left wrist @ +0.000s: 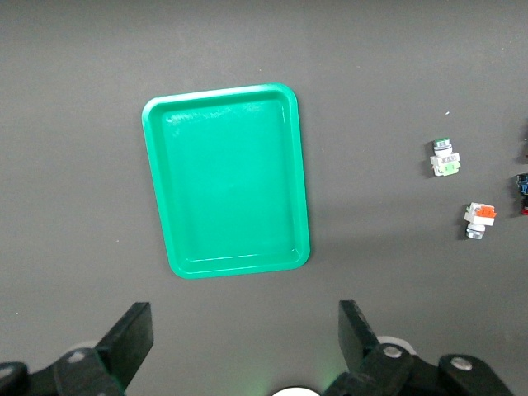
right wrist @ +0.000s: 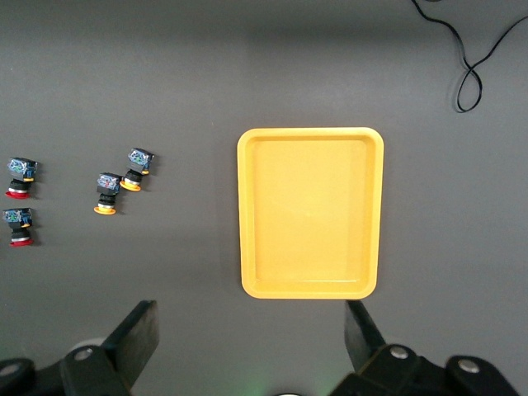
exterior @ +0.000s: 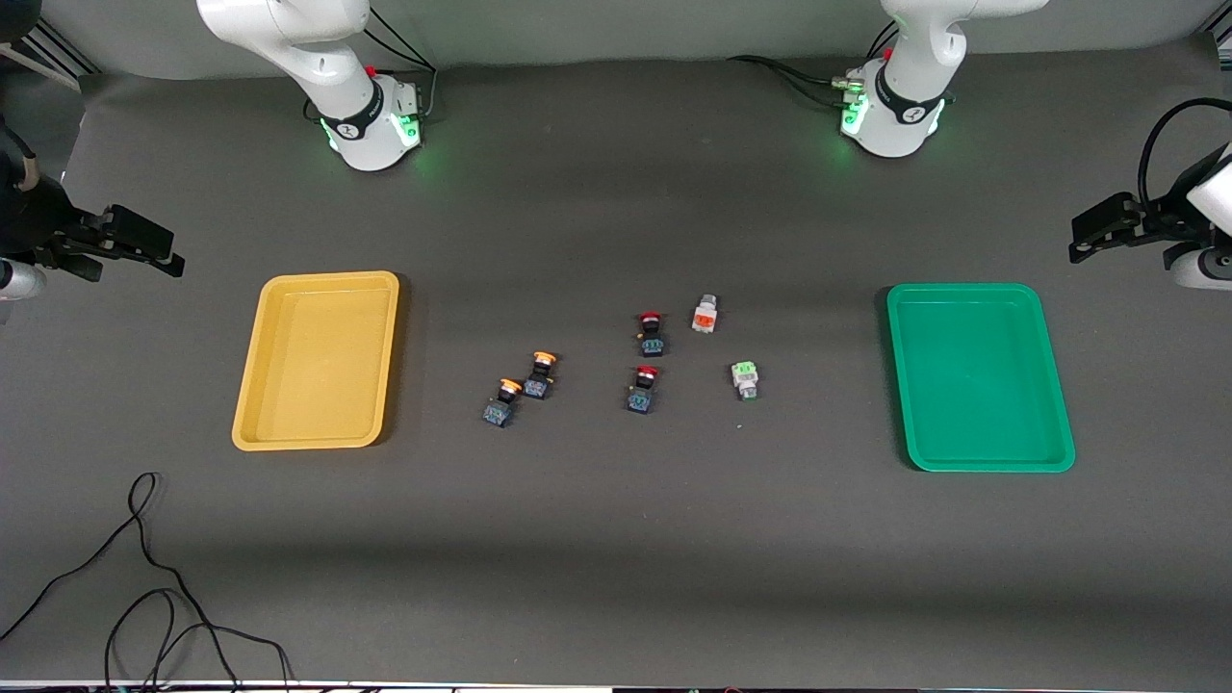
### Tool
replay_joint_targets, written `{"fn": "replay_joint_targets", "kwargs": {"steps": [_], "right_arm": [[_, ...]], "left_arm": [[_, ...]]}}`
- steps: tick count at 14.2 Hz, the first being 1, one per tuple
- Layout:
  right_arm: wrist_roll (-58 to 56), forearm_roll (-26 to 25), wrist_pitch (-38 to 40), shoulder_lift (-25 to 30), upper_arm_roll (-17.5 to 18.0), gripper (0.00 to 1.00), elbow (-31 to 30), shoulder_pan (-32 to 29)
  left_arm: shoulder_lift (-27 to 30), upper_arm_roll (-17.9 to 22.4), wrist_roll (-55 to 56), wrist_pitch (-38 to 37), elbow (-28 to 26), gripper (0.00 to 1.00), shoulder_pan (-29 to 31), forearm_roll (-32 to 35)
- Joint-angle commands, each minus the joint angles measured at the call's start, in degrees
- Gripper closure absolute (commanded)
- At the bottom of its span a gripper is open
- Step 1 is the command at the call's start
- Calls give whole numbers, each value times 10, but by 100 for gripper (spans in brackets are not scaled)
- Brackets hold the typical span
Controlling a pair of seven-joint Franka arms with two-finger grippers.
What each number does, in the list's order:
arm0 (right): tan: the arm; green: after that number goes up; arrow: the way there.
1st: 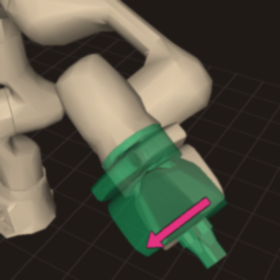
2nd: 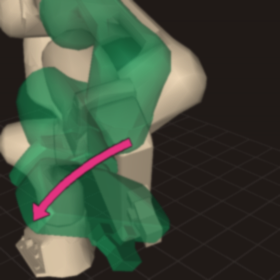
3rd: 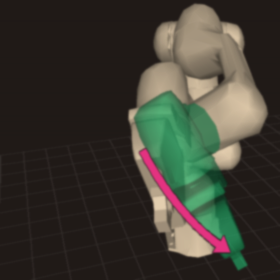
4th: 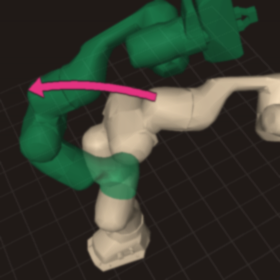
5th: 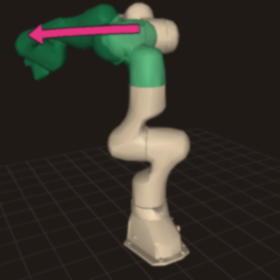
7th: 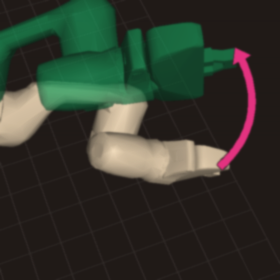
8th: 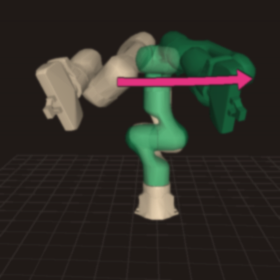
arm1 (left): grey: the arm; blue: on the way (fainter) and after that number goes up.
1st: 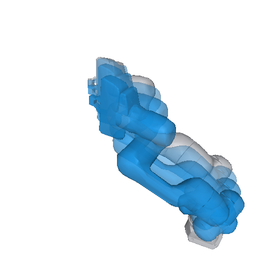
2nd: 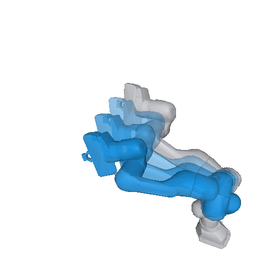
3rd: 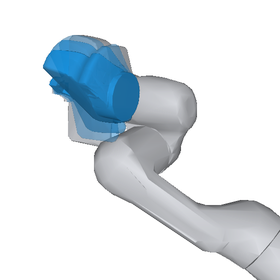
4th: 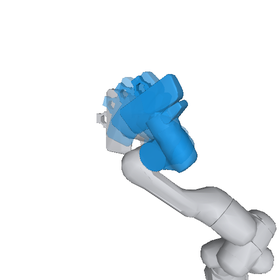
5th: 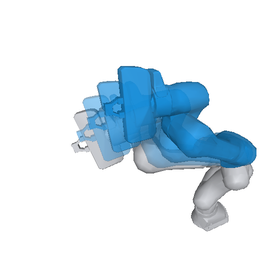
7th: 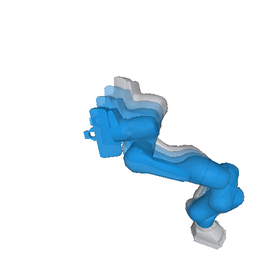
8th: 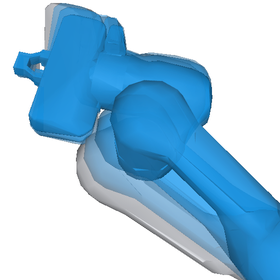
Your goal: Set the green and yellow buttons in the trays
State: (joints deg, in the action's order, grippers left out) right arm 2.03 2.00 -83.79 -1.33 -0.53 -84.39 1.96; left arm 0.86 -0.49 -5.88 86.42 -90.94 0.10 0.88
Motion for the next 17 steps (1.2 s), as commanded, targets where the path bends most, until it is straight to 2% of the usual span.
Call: {"fn": "replay_joint_targets", "kwargs": {"steps": [1, 10, 13, 17], "right_arm": [[3, -1, -13, 23, 7, 0, -19, -11], [-4, -2, -12, 25, 7, 0, -50, -13], [-64, -2, 11, 12, 4, 0, -48, -19], [-66, -9, 26, -16, 3, 0, -37, -10]], "left_arm": [[13, 1, -10, -3, -6, 0, 1, -6], [13, 1, -10, -3, -6, 0, 2, -5], [12, 1, -10, -2, -7, 0, 1, -6], [12, -4, 3, 4, -17, 0, -6, -8]]}}
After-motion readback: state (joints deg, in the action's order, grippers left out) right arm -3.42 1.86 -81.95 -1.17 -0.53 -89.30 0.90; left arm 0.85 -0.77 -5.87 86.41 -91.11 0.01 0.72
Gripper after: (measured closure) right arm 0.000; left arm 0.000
